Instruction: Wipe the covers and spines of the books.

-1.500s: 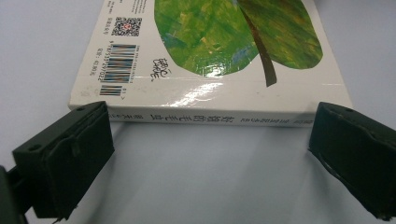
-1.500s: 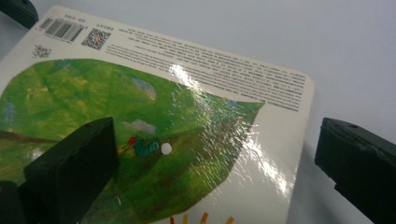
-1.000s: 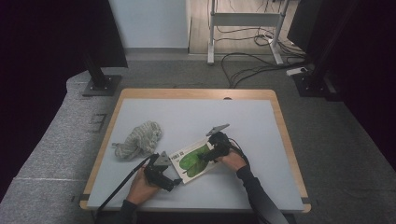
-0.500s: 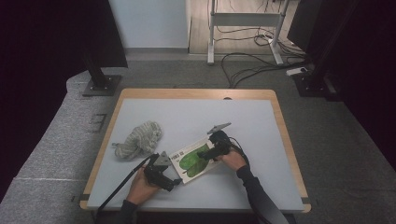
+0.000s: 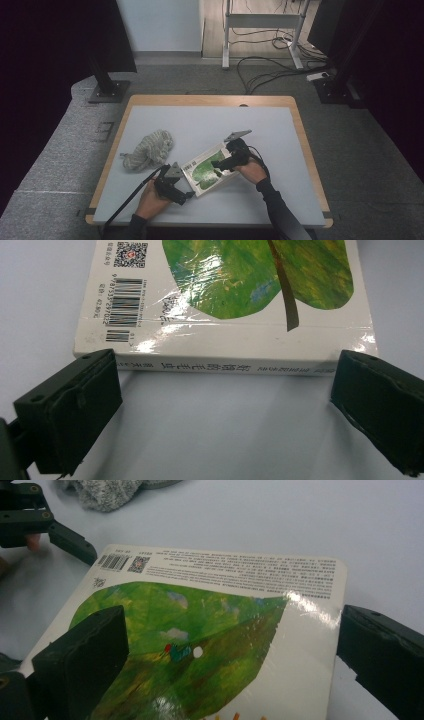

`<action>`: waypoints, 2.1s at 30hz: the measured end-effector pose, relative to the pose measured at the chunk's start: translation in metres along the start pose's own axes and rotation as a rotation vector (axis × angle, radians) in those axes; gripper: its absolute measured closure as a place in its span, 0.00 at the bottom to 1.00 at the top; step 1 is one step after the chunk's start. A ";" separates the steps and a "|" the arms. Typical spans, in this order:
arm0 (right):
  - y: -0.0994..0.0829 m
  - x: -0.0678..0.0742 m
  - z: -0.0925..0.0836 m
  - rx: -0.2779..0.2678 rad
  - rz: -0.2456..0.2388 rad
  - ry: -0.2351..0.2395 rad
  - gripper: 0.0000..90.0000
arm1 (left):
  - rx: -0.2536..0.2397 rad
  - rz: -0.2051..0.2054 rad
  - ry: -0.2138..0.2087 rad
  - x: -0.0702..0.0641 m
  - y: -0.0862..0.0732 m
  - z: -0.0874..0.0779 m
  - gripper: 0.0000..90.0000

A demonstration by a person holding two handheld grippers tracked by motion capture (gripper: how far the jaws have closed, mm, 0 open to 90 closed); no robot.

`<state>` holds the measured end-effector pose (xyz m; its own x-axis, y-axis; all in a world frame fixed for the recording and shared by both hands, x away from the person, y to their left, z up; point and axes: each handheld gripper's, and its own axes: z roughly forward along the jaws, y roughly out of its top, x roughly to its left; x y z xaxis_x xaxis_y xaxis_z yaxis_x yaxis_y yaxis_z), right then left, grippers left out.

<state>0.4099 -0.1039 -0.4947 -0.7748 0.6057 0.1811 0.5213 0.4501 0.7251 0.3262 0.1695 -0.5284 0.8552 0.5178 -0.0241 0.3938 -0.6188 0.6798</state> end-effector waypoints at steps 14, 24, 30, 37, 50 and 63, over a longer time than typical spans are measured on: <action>-0.007 0.004 -0.011 -0.035 0.042 0.021 0.00 | 0.001 0.001 0.000 0.000 0.000 0.000 0.00; -0.009 0.008 -0.019 -0.037 0.042 0.050 0.05 | 0.000 -0.001 -0.001 0.000 0.000 0.000 0.00; -0.009 0.015 -0.015 0.018 -0.022 0.062 0.08 | 0.000 0.000 0.000 0.000 0.000 0.000 0.00; -0.004 0.004 -0.019 0.073 -0.072 0.087 0.14 | 0.000 0.000 0.000 0.000 0.000 0.000 0.00; -0.006 -0.003 -0.022 0.147 -0.153 0.117 0.24 | 0.039 -0.003 0.028 -0.003 -0.002 -0.002 0.00; -0.013 -0.001 -0.027 0.137 -0.168 0.117 0.32 | 0.043 -0.046 0.002 -0.001 -0.001 -0.005 0.00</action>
<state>0.3943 -0.1281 -0.4862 -0.8869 0.4379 0.1469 0.4186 0.6276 0.6564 0.3229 0.1729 -0.5253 0.8352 0.5475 -0.0527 0.4467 -0.6194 0.6456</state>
